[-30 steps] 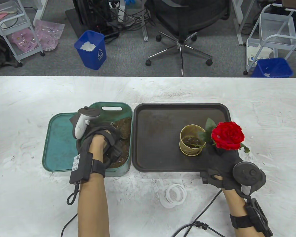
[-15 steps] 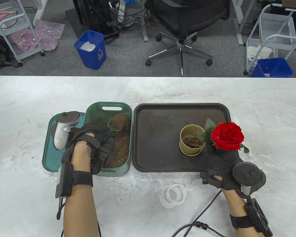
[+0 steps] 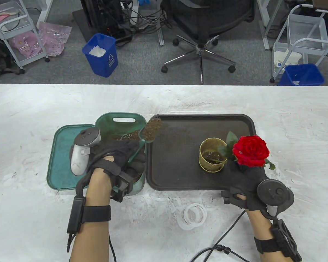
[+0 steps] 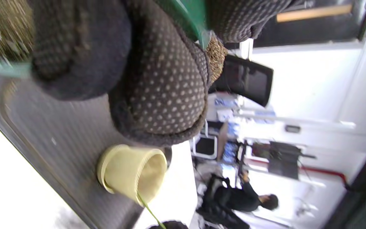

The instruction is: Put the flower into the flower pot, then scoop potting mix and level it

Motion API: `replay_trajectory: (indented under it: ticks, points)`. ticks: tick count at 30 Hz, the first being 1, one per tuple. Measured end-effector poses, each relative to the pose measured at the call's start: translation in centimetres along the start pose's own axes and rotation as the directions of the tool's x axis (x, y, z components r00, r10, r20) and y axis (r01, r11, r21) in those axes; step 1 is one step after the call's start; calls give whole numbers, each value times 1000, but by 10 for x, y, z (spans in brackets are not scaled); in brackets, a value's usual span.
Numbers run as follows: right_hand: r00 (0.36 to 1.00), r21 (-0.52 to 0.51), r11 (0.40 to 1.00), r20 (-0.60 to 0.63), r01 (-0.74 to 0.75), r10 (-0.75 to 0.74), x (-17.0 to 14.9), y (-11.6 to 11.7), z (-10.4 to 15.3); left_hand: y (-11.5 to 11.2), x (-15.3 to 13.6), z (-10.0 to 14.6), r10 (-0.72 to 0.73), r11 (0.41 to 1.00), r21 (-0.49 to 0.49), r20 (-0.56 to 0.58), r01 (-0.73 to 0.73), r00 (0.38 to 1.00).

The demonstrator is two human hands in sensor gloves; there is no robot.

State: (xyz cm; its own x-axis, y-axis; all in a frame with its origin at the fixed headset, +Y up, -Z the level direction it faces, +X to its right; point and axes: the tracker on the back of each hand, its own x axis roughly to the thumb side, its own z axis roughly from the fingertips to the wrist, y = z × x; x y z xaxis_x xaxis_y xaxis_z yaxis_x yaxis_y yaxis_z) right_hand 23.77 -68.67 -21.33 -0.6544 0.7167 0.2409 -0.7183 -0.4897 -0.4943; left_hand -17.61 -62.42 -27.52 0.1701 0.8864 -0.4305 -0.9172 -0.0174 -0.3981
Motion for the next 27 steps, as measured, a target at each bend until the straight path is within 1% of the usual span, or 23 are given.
replay_trajectory:
  ticks: [3, 7, 9, 13, 16, 18, 22, 27]
  points:
    - [1000, 0, 1000, 1, -2, 2, 0, 0, 0, -30, 2, -14, 32, 997, -71, 41, -29, 999]
    - [1000, -4, 1000, -7, -3, 3, -1, 0, 0, -67, 1, -31, 24, 991, -136, 76, -13, 997]
    - [1000, -5, 1000, -8, -4, 4, -1, -1, 0, -87, -4, -42, 9, 988, -151, 99, 6, 995]
    - [1000, -3, 1000, -4, -5, 5, 0, -1, 0, -112, -22, -60, 18, 986, -166, 119, 3, 993]
    - [1000, -2, 1000, 0, -6, 6, 0, 0, 0, -125, -37, -73, -2, 984, -178, 111, 22, 994]
    - [1000, -3, 1000, -1, -4, 4, 0, 0, 0, -128, -43, -82, -19, 983, -180, 85, 35, 996]
    - [1000, -4, 1000, -6, -2, 2, -1, -1, 0, -129, -43, -85, -88, 984, -151, 75, 98, 993]
    - [1000, -8, 1000, -22, 9, -9, -3, -1, -1, -137, -40, -82, -238, 966, -87, 69, 244, 969]
